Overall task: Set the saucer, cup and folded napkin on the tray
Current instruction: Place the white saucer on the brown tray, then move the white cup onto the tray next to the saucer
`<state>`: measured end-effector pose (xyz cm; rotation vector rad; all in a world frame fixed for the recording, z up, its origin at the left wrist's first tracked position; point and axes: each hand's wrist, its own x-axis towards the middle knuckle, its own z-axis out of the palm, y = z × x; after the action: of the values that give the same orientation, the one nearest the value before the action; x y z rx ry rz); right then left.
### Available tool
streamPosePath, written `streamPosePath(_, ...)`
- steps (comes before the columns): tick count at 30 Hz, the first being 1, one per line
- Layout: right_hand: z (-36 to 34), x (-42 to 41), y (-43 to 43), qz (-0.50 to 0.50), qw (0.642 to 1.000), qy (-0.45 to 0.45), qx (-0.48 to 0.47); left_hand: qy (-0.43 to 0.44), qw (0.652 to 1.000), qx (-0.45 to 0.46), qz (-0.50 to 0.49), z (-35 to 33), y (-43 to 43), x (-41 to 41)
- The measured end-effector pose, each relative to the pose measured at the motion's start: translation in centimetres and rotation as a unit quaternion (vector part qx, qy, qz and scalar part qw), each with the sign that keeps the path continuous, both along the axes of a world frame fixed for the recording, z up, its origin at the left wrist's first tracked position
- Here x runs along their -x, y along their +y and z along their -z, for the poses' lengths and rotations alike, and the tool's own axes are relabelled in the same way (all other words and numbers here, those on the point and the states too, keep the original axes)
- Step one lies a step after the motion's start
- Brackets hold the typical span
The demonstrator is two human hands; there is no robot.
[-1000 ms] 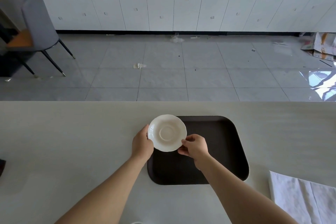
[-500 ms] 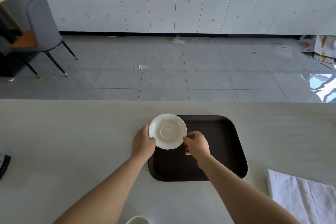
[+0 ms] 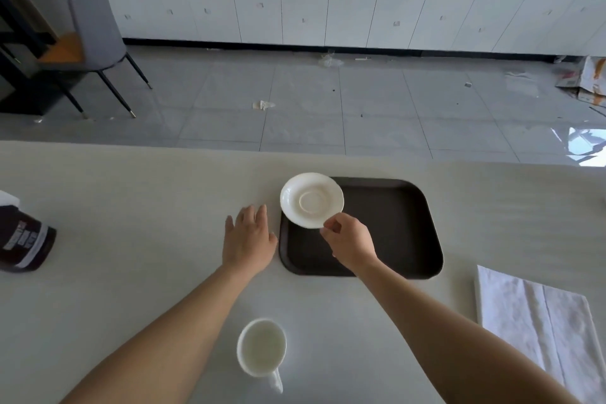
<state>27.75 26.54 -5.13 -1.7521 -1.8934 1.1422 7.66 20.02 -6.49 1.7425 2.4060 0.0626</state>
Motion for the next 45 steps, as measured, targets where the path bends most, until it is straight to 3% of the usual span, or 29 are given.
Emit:
streamPosePath(15, 0.6, 1.8, -12.5, -0.071, 0.997, 0.005, 0.037, 0.001, 0.995, 0.070, -0.064, 4.1, -11.4, 1.8)
streamPosePath(21, 0.6, 0.4, -17.7, -0.071, 0.997, 0.035, -0.004, -0.014, 0.995, 0.063, -0.072, 6.4, -14.9, 1.7)
streamPosePath(25, 0.9, -0.7, -21.0, -0.117, 0.988, -0.020, -0.095, -0.034, 0.995, 0.053, -0.078, 7.5, -15.5, 1.6)
streamPosePath(31, 1.5, -1.2, -22.9, -0.118, 0.989, -0.061, -0.071, -0.042, 0.995, 0.047, -0.083, 7.7, -15.5, 1.6)
streamPosePath(39, 2.0, 0.5, -23.8, -0.069, 0.997, -0.026, -0.016, -0.053, 0.994, 0.044, -0.084, 7.7, -15.8, 1.6)
streamPosePath(45, 2.2, 0.7, -23.5, -0.053, 0.996, -0.006, -0.066, -0.052, 0.994, 0.045, -0.081, 7.5, -15.7, 1.5)
